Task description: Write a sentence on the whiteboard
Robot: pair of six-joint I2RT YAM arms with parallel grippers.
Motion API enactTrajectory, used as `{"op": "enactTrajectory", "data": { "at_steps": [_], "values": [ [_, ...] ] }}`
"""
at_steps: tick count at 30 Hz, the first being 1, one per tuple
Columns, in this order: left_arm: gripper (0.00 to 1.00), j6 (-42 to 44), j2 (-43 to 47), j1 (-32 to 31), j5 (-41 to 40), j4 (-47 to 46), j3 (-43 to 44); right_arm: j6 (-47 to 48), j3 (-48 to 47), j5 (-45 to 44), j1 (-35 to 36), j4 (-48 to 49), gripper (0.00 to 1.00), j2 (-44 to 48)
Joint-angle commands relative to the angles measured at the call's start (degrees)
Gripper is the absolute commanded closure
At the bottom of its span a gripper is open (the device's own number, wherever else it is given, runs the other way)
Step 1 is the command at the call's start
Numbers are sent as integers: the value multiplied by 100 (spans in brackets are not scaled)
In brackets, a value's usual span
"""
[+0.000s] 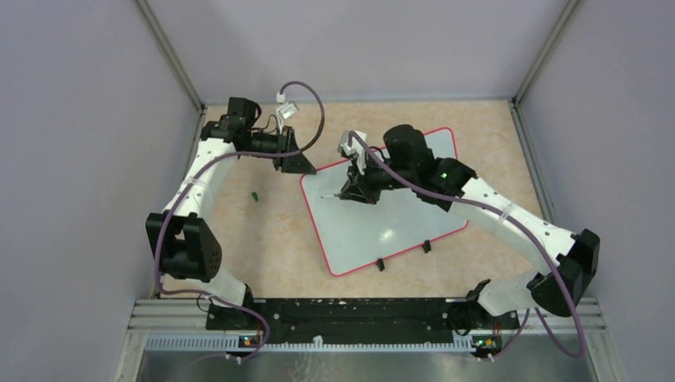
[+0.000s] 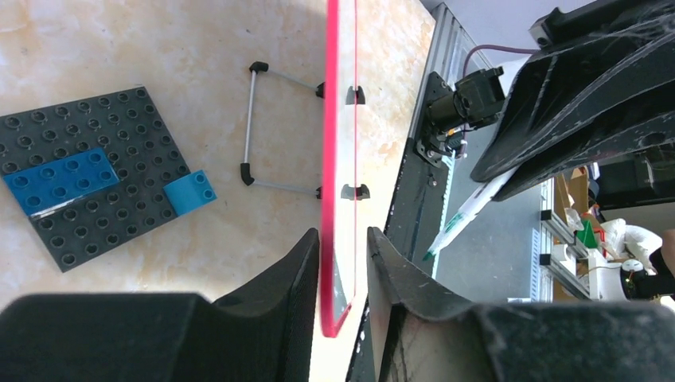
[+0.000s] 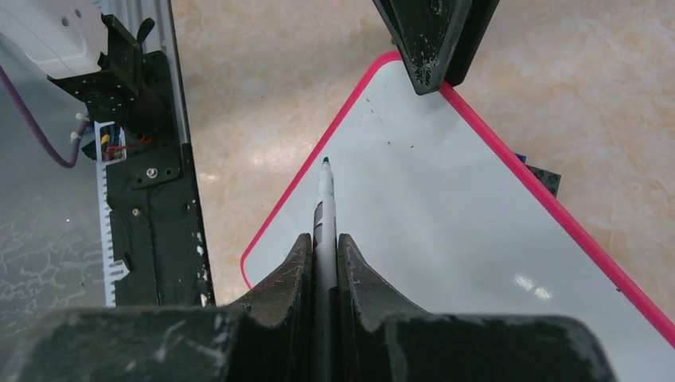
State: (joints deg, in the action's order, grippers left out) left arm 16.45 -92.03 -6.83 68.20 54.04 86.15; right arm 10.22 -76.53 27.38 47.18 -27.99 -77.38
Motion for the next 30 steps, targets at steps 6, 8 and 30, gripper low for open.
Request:
{"op": "enactTrajectory", "data": {
  "at_steps": [6,8,30],
  "values": [
    [76,13,285,-20,306,-168,-164,-116,-599,-321,177,269,100,-277],
    [74,4,248,-20,322,-162,-177,-117,-657,-338,180,269,100,-323],
    [88,50,94,-38,460,-162,-256,-274,-1040,-217,196,428,100,-801]
  ]
}}
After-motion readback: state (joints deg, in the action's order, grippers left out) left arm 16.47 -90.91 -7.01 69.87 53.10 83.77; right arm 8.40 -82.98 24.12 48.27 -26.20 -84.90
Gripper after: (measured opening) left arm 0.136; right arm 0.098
